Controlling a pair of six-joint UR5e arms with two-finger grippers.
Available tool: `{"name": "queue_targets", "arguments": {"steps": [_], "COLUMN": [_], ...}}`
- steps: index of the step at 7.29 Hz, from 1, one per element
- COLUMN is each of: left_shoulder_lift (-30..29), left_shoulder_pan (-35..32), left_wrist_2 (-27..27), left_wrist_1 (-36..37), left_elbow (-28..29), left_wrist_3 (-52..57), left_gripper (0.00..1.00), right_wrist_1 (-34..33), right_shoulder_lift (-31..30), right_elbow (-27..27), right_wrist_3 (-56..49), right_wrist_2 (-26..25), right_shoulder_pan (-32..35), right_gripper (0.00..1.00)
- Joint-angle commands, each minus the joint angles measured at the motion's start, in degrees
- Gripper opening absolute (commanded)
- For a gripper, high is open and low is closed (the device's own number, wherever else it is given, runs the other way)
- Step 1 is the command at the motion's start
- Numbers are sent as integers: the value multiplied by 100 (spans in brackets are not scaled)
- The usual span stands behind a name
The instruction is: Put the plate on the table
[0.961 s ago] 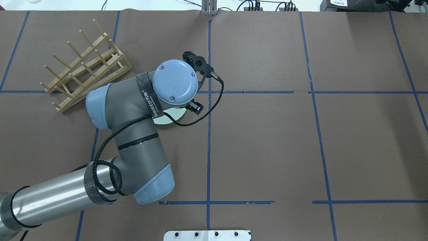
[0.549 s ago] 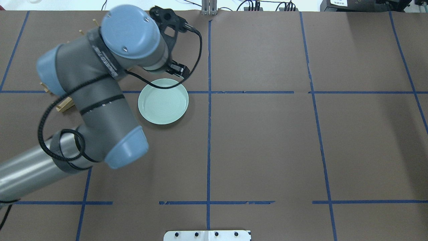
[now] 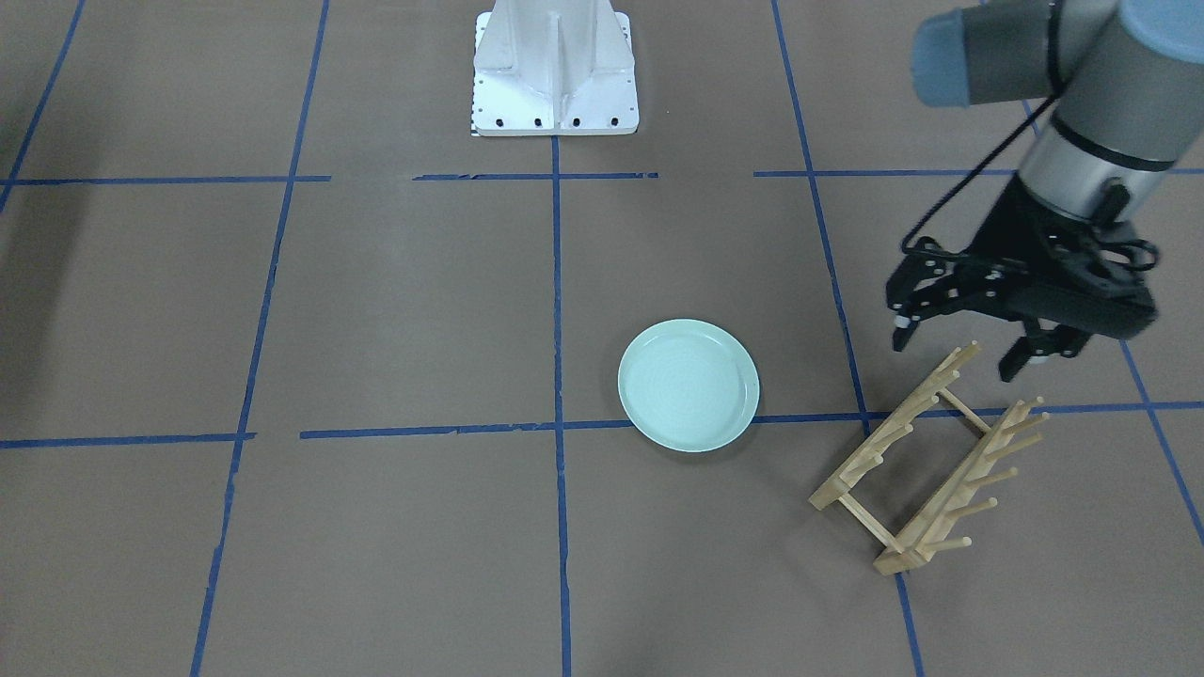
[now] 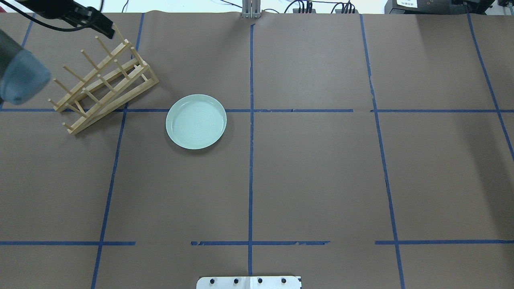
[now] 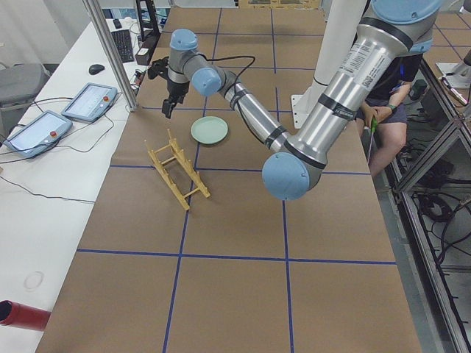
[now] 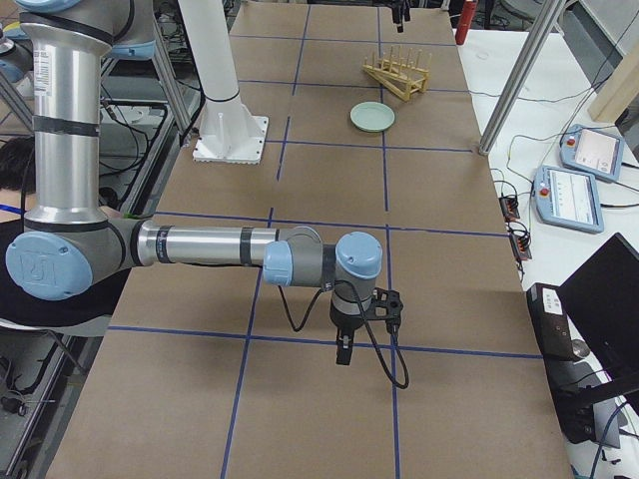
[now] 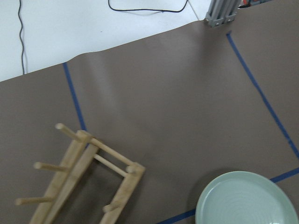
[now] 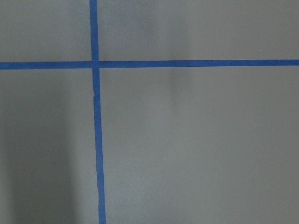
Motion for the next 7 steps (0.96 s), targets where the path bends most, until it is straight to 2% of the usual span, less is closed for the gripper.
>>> {"name": "queue_targets", "arguments": {"steps": [1,2,3,5,7], "left_shoulder_lift": [798,1063,1144,1896,2268], "left_shoulder_pan": [-1233,-1752,-1940,-2248,-2355], "left_wrist_2": [-526,-747,-810,-776,-749], "left_wrist_1": [-57,-66,-75,-66,-13], "left_elbow": [464,971,1690,1802,2039], "left_wrist_3": [1353,2064,2637,2757,2704], "left_gripper": [100,100,100,100,100], "right_wrist_1": [0,0,0,0,0], "right_shoulder_lift": [0,0,0,0,0], "right_elbow": [0,0,0,0,0], "right_wrist_3": [-2,-2,7,-2,-2], "right_wrist_2": [0,0,0,0,0], "right_shoulder_pan": [0,0,-9,0,0], "right_gripper": [100,100,100,100,100]}}
